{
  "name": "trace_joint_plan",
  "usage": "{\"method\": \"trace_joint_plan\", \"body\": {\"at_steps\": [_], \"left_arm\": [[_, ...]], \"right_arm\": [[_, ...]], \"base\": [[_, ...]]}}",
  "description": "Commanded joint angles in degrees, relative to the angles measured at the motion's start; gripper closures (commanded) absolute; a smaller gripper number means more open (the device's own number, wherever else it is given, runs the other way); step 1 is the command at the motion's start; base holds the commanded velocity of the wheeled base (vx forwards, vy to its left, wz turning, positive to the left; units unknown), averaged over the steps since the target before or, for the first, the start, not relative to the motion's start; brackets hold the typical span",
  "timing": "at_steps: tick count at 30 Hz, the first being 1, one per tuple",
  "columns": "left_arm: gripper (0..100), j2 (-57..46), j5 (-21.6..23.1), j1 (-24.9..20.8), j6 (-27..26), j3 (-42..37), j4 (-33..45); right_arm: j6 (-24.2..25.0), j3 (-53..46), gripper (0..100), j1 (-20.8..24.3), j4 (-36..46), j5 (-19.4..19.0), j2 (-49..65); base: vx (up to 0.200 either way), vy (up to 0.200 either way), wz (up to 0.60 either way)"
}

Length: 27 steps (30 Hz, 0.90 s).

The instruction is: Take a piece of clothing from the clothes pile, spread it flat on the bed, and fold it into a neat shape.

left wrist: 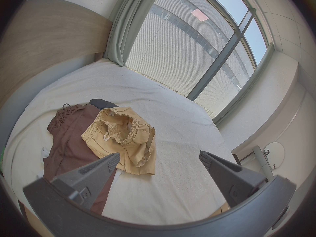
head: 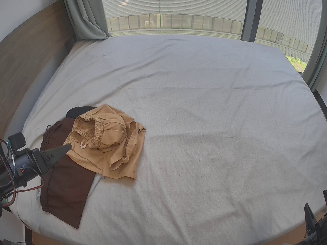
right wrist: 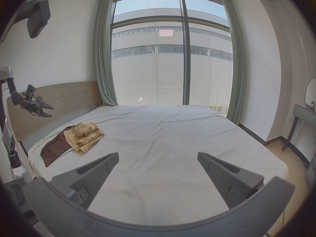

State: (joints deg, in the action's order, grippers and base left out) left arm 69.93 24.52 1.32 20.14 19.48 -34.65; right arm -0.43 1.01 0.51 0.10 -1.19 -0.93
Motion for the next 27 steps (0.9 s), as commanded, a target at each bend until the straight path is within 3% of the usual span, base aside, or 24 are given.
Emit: {"method": "trace_joint_plan", "body": {"at_steps": [1,9,27], "left_arm": [[0,4.7,1.8,1.6,0.1,2.3,-0.2],[0,11.1,2.3,1.6,0.1,5.2,-2.5],[0,28.3,6.9,2.2,0.2,7.9,-18.4]], "right_arm": [[0.0,-1.0,0,0.0,0.0,0.0,0.9],[0.0,-1.0,0,0.0,0.0,0.0,0.9],[0.0,-1.0,0,0.0,0.0,0.0,0.9]], "base": [[0.0,0.0,0.0],[0.0,0.0,0.0],[0.0,0.0,0.0]]}}
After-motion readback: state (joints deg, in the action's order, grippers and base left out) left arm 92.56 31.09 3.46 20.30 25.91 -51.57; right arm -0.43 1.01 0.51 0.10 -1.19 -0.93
